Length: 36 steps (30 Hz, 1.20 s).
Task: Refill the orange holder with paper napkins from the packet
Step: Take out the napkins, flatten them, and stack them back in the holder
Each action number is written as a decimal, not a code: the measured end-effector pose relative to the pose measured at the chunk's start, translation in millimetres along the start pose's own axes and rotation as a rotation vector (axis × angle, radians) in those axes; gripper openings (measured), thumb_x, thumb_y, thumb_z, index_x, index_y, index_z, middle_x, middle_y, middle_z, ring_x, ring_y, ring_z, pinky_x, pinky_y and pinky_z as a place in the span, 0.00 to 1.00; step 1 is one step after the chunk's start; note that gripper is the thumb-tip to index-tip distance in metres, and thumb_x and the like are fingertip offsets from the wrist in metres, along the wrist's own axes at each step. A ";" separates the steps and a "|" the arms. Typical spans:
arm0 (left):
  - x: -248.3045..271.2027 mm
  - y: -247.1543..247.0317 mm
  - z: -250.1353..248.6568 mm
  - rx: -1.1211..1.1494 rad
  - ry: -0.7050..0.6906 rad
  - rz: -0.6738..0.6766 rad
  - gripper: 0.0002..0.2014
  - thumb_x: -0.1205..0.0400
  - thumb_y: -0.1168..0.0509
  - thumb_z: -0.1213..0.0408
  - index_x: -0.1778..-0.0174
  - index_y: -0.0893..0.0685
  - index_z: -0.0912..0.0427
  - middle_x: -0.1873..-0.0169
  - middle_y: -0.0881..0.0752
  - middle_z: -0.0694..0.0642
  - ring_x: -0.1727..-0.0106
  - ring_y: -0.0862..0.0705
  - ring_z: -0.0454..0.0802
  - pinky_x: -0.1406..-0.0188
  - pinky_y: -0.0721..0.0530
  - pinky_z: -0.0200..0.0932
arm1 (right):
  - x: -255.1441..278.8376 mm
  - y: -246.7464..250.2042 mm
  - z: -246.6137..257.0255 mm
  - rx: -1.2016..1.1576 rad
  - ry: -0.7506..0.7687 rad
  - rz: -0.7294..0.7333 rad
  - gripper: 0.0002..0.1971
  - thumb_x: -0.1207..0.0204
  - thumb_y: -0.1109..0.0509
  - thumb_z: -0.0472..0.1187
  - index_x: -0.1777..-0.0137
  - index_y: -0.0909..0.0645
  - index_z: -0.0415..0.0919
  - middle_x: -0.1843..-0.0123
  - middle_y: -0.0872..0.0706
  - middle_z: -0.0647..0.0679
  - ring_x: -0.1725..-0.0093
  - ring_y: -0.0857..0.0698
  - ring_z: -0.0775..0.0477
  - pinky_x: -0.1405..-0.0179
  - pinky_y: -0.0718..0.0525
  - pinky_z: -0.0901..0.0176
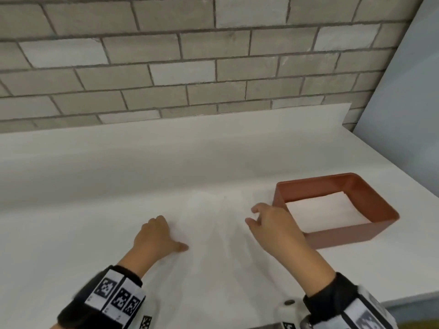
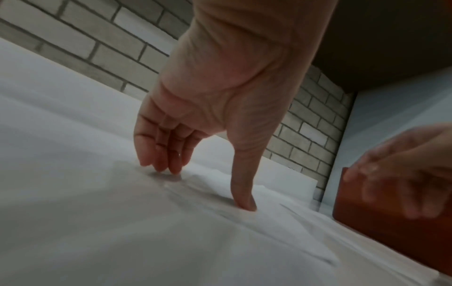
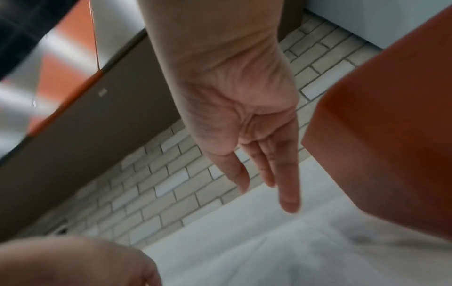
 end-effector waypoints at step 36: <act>26.3 128.5 -50.4 0.913 -0.574 -0.690 0.03 0.21 0.31 0.60 0.53 0.16 0.53 0.57 0.14 0.48 0.56 0.17 0.48 0.55 0.24 0.39 | -15.9 117.7 -134.3 -0.526 -0.354 -0.341 0.14 0.22 0.31 0.41 0.37 0.18 0.41 0.43 0.12 0.42 0.46 0.14 0.38 0.40 0.17 0.43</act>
Point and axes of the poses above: each hand's wrist, its own x-axis away from the middle knuckle, its own y-axis out of the back of the hand, z = x × y, the point moved 2 cm from there along -x, towards the middle knuckle
